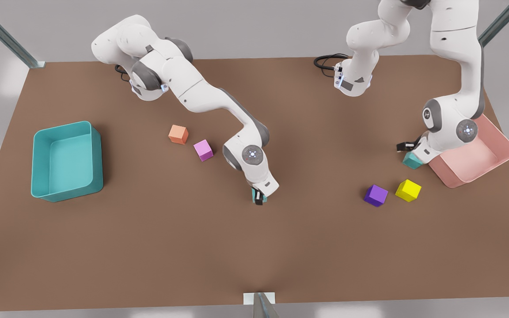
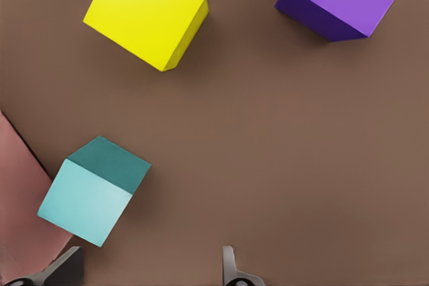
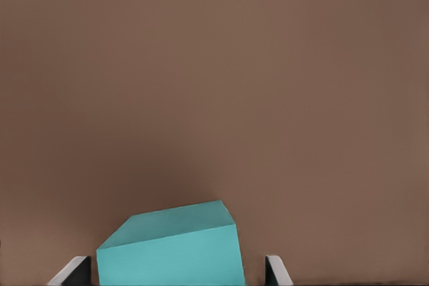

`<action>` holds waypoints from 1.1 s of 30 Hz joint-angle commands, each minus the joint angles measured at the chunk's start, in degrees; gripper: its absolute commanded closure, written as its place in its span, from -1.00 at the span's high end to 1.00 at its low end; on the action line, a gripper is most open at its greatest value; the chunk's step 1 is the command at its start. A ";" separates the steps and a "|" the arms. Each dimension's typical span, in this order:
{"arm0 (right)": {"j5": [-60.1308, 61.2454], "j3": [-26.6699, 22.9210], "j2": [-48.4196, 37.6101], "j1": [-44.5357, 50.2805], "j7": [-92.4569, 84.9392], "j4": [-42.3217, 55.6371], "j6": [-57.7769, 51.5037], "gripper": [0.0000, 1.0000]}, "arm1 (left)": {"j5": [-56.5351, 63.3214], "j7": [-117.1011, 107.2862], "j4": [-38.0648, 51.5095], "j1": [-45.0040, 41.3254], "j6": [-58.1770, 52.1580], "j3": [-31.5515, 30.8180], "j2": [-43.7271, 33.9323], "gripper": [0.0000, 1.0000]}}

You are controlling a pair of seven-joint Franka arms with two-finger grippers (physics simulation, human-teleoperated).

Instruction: Stack the two blue cubes on top of each other

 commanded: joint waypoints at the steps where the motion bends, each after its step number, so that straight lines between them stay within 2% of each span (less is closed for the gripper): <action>1: 0.01 -0.02 -0.05 0.05 35.20 0.55 -1.15 1.00 | 2.88 49.86 -0.51 -0.14 5.90 0.26 0.07 1.00; 4: 0.01 -0.02 -0.49 -0.12 34.76 0.46 -1.59 1.00 | 3.51 49.16 -1.04 0.03 5.90 0.26 0.51 1.00; 7: 0.01 0.07 -4.44 -0.21 34.76 0.64 -8.09 1.00 | 3.59 35.46 -1.04 2.32 6.96 0.35 2.09 1.00; 9: 0.62 0.25 -9.36 -0.21 34.94 0.82 -17.92 1.00 | 3.68 21.56 -1.57 2.58 6.78 0.35 2.09 1.00; 11: 0.88 0.25 -15.86 -1.97 35.55 0.64 -29.00 1.00 | 3.77 21.47 -1.57 2.85 6.87 0.35 2.09 1.00; 13: 0.71 -0.19 -19.82 -8.72 36.78 -0.33 -39.01 1.00 | 3.77 19.98 -1.65 3.81 7.57 0.35 2.79 1.00; 14: 0.88 -0.11 -20.35 -13.99 36.78 -0.33 -44.55 1.00 | 10.50 20.07 -1.74 4.25 7.75 0.35 2.80 1.00; 15: 0.27 -0.63 -20.53 -16.63 37.39 -0.41 -48.41 1.00 | 11.77 20.07 -2.09 4.25 7.83 0.35 2.88 1.00; 17: -2.97 -8.45 -20.62 -22.54 38.72 -0.51 -57.57 1.00 | 11.94 20.07 -2.09 7.33 11.53 0.35 6.05 1.00; 18: -4.83 -10.48 -23.59 -22.45 38.72 0.20 -59.24 1.00 | 11.94 20.07 -2.00 7.24 11.79 0.35 6.05 1.00; 20: -6.06 -10.91 -28.78 -25.08 38.54 0.29 -60.82 1.00 | 11.94 20.07 -2.00 7.24 13.02 0.26 6.05 1.00; 21: -6.15 -9.86 -35.72 -25.61 38.81 -1.20 -61.70 1.00 | 11.94 20.07 -1.92 7.24 13.11 0.26 6.05 1.00; 23: -8.17 -2.39 -47.42 -29.39 41.79 -9.20 -61.27 1.00 | 11.77 20.07 -1.92 7.07 13.28 0.26 6.13 1.00; 25: -9.05 1.03 -54.89 -32.73 42.58 -16.76 -57.66 1.00 | 11.77 20.07 -1.92 7.15 14.43 0.26 7.37 1.00; 28: -8.96 6.05 -58.94 -39.15 42.76 -24.05 -53.09 1.00 | 11.94 20.15 -1.92 6.89 15.39 0.17 8.24 1.00; 30: -10.01 6.05 -53.23 -38.27 42.94 -23.27 -53.00 1.00 | 11.94 20.15 -1.74 6.63 17.33 0.00 8.77 1.00; 33: -10.72 5.96 -51.90 -38.00 42.94 -23.27 -47.56 1.00 | 11.94 20.15 -1.48 6.54 18.03 -0.09 9.39 1.00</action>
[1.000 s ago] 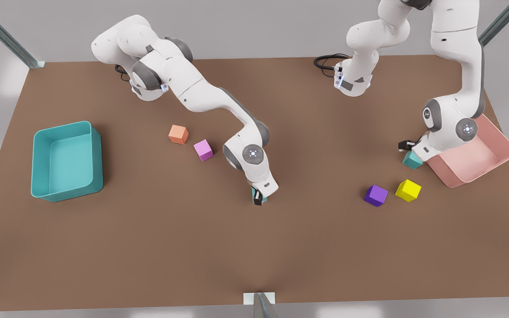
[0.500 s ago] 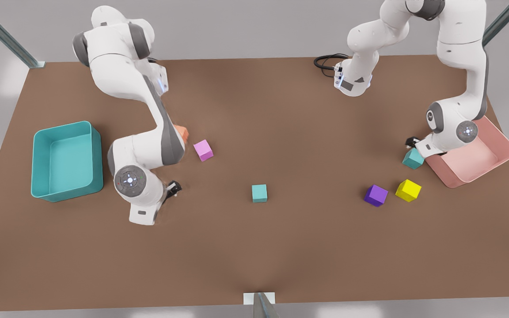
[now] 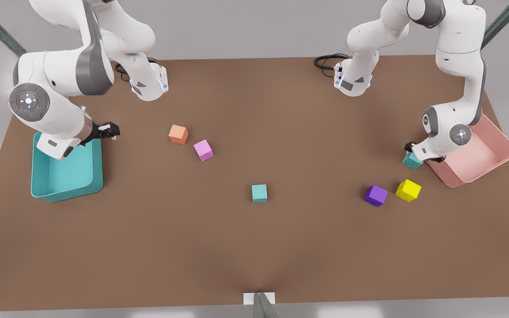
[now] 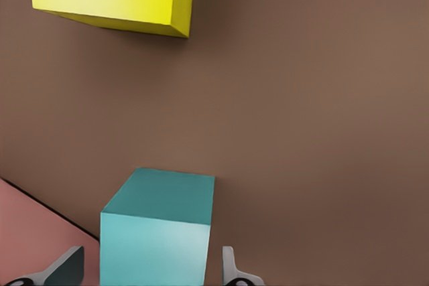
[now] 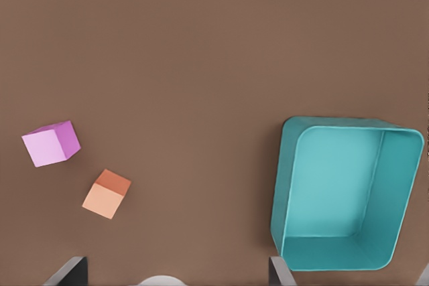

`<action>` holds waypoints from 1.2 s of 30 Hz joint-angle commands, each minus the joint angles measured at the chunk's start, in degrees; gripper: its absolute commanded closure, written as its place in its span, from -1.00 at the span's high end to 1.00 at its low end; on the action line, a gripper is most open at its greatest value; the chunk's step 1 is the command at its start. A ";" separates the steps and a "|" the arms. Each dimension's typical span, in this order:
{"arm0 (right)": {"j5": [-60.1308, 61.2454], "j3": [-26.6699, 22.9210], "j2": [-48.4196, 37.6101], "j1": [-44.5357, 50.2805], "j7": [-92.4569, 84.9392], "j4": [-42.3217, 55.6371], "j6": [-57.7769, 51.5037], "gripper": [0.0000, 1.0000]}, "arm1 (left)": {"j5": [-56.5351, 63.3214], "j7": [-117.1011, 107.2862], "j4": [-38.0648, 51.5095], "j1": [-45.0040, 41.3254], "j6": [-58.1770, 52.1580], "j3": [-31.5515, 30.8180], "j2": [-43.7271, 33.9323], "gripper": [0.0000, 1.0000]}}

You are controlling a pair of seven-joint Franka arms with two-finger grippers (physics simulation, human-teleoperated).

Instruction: Stack the two blue cubes on top of each other

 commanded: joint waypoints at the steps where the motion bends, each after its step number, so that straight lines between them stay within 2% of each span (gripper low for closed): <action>1: -0.93 0.05 0.27 1.03 9.09 0.15 6.29 1.00 | -0.03 1.10 0.07 0.00 2.30 -0.01 0.28 1.00; 3: -0.84 -0.21 0.36 0.59 8.39 0.50 9.82 1.00 | -0.04 1.10 -0.01 0.00 2.30 -0.10 1.07 1.00; 9: 0.12 -0.56 1.94 -0.02 8.13 0.23 9.82 1.00 | -0.04 1.10 -0.01 0.00 2.22 -0.89 3.09 1.00; 10: 0.21 -0.56 1.94 -0.02 8.13 0.23 9.82 1.00 | -0.04 1.10 0.07 0.00 2.30 -0.89 3.09 0.93; 11: 0.21 -0.56 1.94 -0.02 8.13 0.23 9.82 1.00 | -0.04 1.10 0.07 0.00 2.30 -0.89 3.18 0.67; 14: 1.35 -0.56 2.38 -0.64 8.13 0.23 9.90 1.00 | 0.14 1.10 0.43 0.00 2.39 -0.89 3.53 0.58; 15: 1.44 -0.56 2.38 -0.64 8.13 0.23 9.90 1.00 | 0.14 1.10 0.51 0.00 2.31 -0.89 3.45 0.42; 17: 1.53 -0.56 2.38 -0.64 8.13 0.32 9.90 1.00 | -0.73 0.66 0.51 -0.44 1.69 -1.24 2.22 0.42; 18: 1.62 -0.56 2.38 -0.64 8.13 0.32 9.90 1.00 | -7.13 -1.09 0.51 -1.40 -1.02 -2.82 -0.32 0.42; 20: 1.71 -0.56 2.38 -0.64 8.13 0.24 9.90 1.00 | -8.12 -9.09 2.00 -1.76 -7.78 -6.25 -3.40 0.42; 21: 1.79 -0.56 2.38 -0.64 8.13 0.32 9.90 1.00 | -8.30 -15.05 7.09 -2.90 -18.40 -8.71 -5.16 0.42; 24: 1.88 -0.56 2.38 -0.73 8.13 0.32 9.90 1.00 | -12.34 -38.44 23.00 -3.96 -39.00 -21.45 -6.40 0.42; 26: 1.88 -0.56 2.38 -0.82 8.13 0.32 9.90 1.00 | -15.59 -55.23 29.95 -5.36 -40.32 -31.91 -3.07 0.42; 27: 1.88 -0.56 2.47 -0.82 8.13 0.32 9.99 1.00 | -15.24 -63.40 34.96 -9.83 -40.32 -33.68 1.33 0.42; 29: 1.97 -0.56 2.73 -0.82 8.13 0.32 10.17 1.00 | -10.41 -81.16 49.11 -22.40 -40.32 -33.68 12.84 0.43; 33: 1.97 -0.56 2.73 -1.17 8.04 0.32 10.26 1.00 | -4.08 -93.65 69.67 -32.25 -39.19 -32.01 32.53 0.43; 34: 1.97 -0.56 2.73 -1.17 8.04 0.23 10.26 1.00 | -4.08 -97.33 73.02 -34.10 -37.08 -31.92 35.43 0.43; 36: 2.76 -0.56 3.08 -1.25 7.95 0.32 10.26 1.00 | -4.08 -98.84 73.64 -36.82 -35.84 -29.90 36.14 0.43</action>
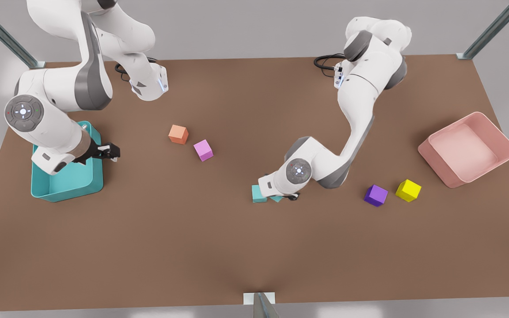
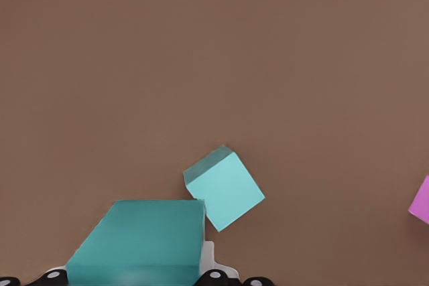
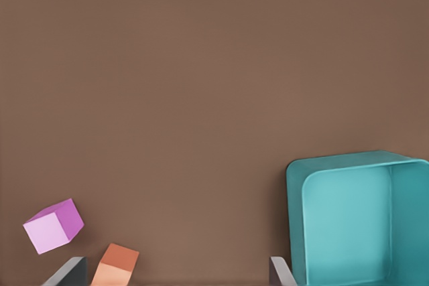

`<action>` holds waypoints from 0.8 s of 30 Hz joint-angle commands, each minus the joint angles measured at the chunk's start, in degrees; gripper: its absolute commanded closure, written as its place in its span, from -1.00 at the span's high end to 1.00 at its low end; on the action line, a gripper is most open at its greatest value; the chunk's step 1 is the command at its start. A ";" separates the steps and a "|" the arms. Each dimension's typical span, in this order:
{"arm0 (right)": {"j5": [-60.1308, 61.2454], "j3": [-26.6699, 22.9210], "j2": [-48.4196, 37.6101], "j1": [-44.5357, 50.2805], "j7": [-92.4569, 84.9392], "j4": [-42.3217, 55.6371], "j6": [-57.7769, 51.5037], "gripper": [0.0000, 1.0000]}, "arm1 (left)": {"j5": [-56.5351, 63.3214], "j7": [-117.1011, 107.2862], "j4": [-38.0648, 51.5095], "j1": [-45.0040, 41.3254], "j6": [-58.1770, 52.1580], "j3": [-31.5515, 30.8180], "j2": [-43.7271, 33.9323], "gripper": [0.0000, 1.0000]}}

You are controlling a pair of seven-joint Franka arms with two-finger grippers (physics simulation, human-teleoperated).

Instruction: Stack the two blue cubes on top of each other

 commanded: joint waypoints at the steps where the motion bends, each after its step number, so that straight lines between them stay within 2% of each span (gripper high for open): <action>1: 0.57 0.00 0.05 -0.16 0.94 -0.03 0.09 1.00 | 1.15 -53.49 1.05 -1.35 -0.65 0.50 0.98 0.43; 7: 1.19 0.00 0.05 -0.77 0.85 -0.12 0.09 1.00 | 1.15 -56.04 1.05 -4.25 4.98 0.59 2.91 0.43; 18: 1.19 0.00 0.31 -0.86 0.85 -0.12 0.35 1.00 | 1.24 -56.74 0.88 -5.13 5.86 0.59 5.02 0.46; 19: 1.19 0.00 0.31 -0.86 0.85 -0.12 0.44 1.00 | 1.32 -56.66 0.88 -5.13 5.95 0.59 5.02 0.97; 24: 1.19 0.00 0.48 -0.86 0.76 -0.12 0.44 1.00 | 1.24 -56.48 0.88 -5.13 6.30 1.38 5.02 1.00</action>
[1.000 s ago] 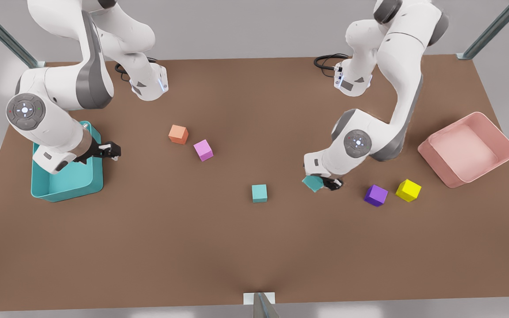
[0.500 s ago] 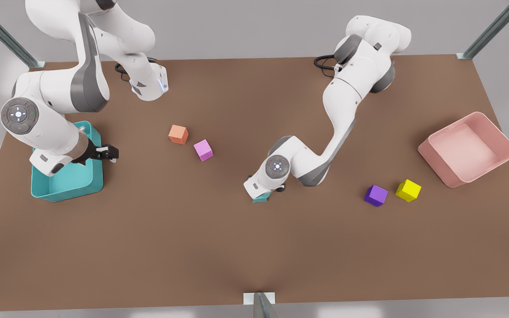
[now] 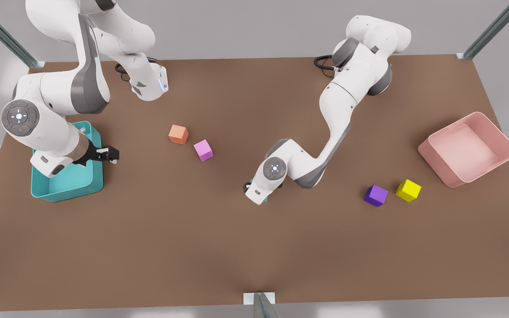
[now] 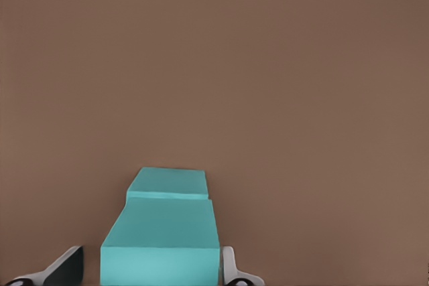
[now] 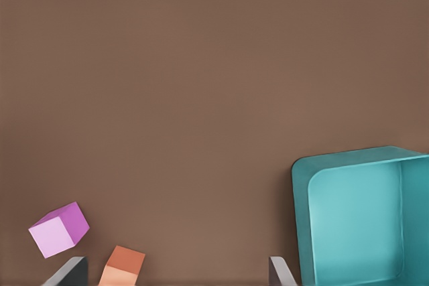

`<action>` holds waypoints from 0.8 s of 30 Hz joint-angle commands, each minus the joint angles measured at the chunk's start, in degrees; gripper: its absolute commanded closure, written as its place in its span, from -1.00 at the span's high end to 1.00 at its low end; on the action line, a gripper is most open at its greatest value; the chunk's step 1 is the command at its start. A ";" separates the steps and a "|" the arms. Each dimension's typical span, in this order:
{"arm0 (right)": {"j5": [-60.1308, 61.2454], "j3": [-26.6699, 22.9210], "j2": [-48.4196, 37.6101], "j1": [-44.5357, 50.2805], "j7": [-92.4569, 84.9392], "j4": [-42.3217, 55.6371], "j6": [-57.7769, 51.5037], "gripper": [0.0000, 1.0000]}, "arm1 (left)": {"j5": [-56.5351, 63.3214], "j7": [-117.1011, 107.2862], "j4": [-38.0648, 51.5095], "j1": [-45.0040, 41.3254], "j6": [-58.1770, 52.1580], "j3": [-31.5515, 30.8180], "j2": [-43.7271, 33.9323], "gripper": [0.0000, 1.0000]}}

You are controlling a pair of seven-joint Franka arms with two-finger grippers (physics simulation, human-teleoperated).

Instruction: Stack the two blue cubes on top of each other

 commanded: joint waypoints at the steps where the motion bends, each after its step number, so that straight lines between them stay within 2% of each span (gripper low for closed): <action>1: 0.04 0.04 -0.05 0.01 0.14 0.03 0.04 1.00 | -0.06 -15.11 0.03 0.11 0.07 -0.04 -0.42 1.00; 7: 0.12 0.04 -0.05 -0.25 0.14 -0.06 0.04 1.00 | -0.15 -15.20 1.26 0.99 -3.01 -0.21 -1.30 1.00; 9: 0.04 0.04 -0.05 -0.34 0.14 0.03 0.04 1.00 | -0.06 -14.94 2.49 2.74 -8.19 -0.21 -3.75 1.00; 12: 0.04 -0.05 -0.05 -0.26 0.14 0.03 0.04 1.00 | -0.06 -10.64 2.41 13.71 -15.13 -6.71 -6.65 1.00; 13: 0.04 0.04 -0.05 -0.34 0.14 0.03 0.04 1.00 | 0.02 -10.46 2.41 16.00 -16.98 -6.80 -7.88 1.00; 16: 0.04 -0.05 -0.05 -0.34 0.14 0.03 0.04 1.00 | 2.22 18.26 2.58 31.74 -31.47 -6.98 -13.33 1.00; 17: -0.14 0.04 -0.05 -0.25 0.22 0.20 0.04 1.00 | 3.01 26.42 2.23 35.69 -32.81 -6.72 -15.79 1.00; 18: -0.40 0.04 -0.05 -0.17 0.31 0.38 0.04 1.00 | 2.22 47.68 -12.31 31.07 -27.47 5.99 -28.94 1.00; 19: -0.67 0.21 -0.05 0.10 0.84 1.25 -0.14 1.00 | -7.51 53.61 -26.16 25.69 -21.02 17.01 -40.93 1.00; 20: -0.67 0.21 -0.05 0.10 1.02 1.35 -0.31 1.00 | -10.00 53.97 -26.16 25.25 -30.77 18.77 -45.15 1.00; 21: -0.67 0.21 -0.05 0.10 1.10 1.43 -0.40 1.00 | -12.10 53.97 -22.22 25.16 -40.88 18.77 -46.65 1.00; 22: -0.67 0.21 -0.05 0.10 1.10 1.61 -0.49 1.00 | -13.16 53.97 -18.60 25.07 -43.36 18.68 -46.30 1.00; 24: -0.58 0.21 -0.05 0.19 1.19 1.61 -0.58 1.00 | -13.51 53.70 -18.60 24.54 -42.83 18.60 -45.07 1.00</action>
